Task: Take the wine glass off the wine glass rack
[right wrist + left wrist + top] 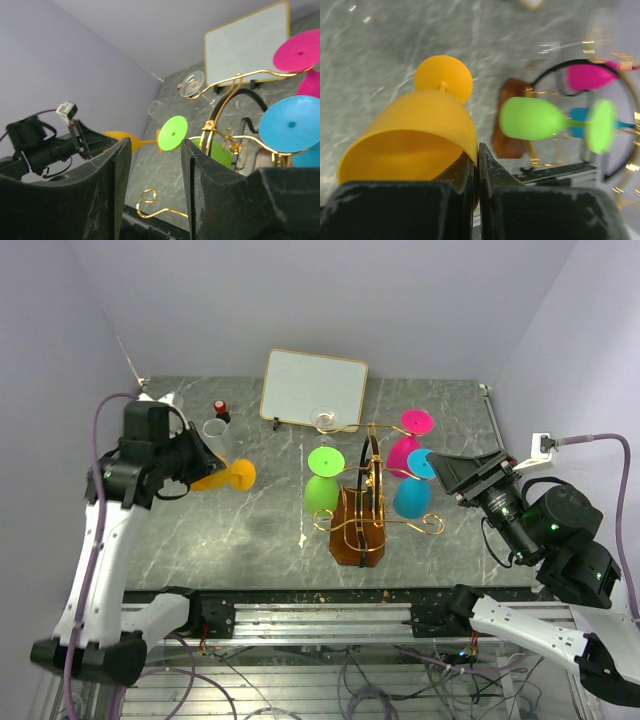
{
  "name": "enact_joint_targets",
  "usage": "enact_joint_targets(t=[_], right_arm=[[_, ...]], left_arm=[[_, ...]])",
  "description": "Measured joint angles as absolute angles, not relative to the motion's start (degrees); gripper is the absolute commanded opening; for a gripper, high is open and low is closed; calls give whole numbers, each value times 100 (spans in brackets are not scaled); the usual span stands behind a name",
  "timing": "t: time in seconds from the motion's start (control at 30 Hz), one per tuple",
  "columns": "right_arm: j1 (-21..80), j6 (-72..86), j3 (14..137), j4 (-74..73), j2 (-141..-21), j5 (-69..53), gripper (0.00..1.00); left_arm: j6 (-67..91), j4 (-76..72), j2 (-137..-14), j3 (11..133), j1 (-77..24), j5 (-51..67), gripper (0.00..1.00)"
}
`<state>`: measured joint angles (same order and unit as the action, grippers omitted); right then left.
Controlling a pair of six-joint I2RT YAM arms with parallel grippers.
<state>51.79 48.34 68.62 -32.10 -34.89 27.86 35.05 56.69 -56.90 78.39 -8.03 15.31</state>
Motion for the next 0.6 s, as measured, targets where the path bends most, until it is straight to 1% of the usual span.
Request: enact_joint_targets(t=[0.17,0.33,0.6], right_arm=[[5181,4611,6982,-3514,-3409,3146,45],[5181,4466,7054,-3653,-3092,3568,46],[5181,4344,7164,-3780,-2886,4016,46]], left_arm=[[3148,6027,-6484,7426,-803,801,7],[2873,6097,-7008,7371,-803,257,7],[2576,6112,-8079,7614,-803,19,7]])
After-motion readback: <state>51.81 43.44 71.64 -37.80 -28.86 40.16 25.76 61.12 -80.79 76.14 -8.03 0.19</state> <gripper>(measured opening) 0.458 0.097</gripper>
